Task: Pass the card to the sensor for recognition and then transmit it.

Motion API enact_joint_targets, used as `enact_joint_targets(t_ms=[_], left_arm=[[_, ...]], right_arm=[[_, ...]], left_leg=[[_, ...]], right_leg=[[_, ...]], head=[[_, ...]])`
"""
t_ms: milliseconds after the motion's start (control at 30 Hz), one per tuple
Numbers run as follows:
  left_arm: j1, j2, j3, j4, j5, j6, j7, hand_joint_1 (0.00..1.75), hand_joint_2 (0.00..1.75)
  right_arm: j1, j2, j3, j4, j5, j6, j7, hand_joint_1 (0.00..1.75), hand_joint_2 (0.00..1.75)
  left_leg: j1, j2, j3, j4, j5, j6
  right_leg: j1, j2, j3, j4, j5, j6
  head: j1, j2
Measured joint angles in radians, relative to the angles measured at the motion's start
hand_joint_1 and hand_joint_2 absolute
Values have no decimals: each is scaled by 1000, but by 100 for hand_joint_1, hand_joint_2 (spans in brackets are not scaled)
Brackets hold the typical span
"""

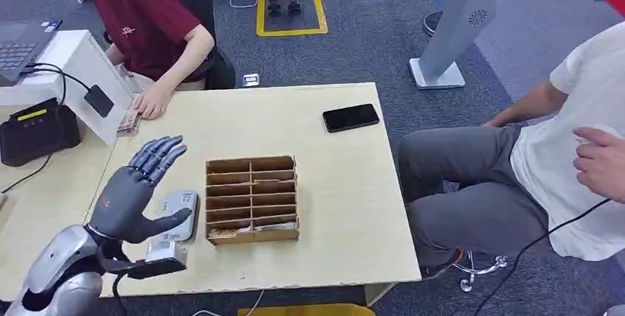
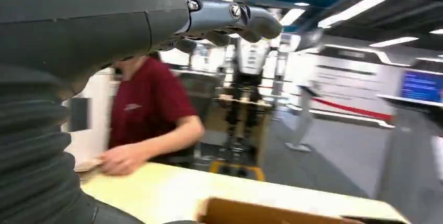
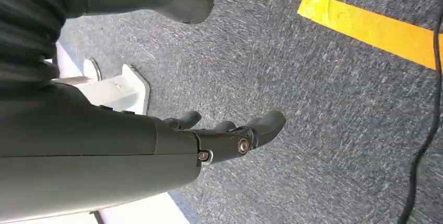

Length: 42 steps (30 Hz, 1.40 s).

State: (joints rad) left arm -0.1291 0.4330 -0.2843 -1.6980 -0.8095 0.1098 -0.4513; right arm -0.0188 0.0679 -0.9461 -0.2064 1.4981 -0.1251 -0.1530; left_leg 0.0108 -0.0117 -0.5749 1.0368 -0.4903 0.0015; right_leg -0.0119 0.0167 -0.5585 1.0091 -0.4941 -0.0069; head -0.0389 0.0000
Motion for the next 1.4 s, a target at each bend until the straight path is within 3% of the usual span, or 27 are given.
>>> enact_joint_targets(t_ms=[133,467,1033,1100,1233,1400], left_arm=[[-4,20,-89,-61,19,-16,0,0,175],[18,55,-178,-113,41,-31,-13,0,175],[40,68,-224,-114,33,-29,-13,0,175],[42,67,-229,-114,2,-18,-1,0,175],[44,59,-268,-93,-177,60,82,0,175],[38,56,-297,-47,-217,82,108,0,175]], right_arm=[[-1,0,-11,0,0,0,1,0,175],[-2,0,-31,0,0,6,23,0,175],[-2,0,-34,0,0,7,26,0,175],[-2,0,-34,0,0,6,26,0,175],[-2,0,-34,0,0,4,23,0,175],[-4,0,-34,0,1,3,17,0,175]], left_leg=[[0,0,1,0,0,0],[0,0,0,0,0,0],[0,0,0,0,0,-1],[0,0,0,0,0,-1],[0,0,0,0,0,-1],[0,0,0,0,0,0]], right_leg=[[0,0,0,0,1,-1],[0,0,0,1,0,0],[0,0,0,1,0,-1],[0,0,0,1,0,-1],[0,0,0,0,0,0],[0,0,0,0,0,0]], head=[[0,0],[0,0],[0,0],[0,0],[0,0],[0,0]])
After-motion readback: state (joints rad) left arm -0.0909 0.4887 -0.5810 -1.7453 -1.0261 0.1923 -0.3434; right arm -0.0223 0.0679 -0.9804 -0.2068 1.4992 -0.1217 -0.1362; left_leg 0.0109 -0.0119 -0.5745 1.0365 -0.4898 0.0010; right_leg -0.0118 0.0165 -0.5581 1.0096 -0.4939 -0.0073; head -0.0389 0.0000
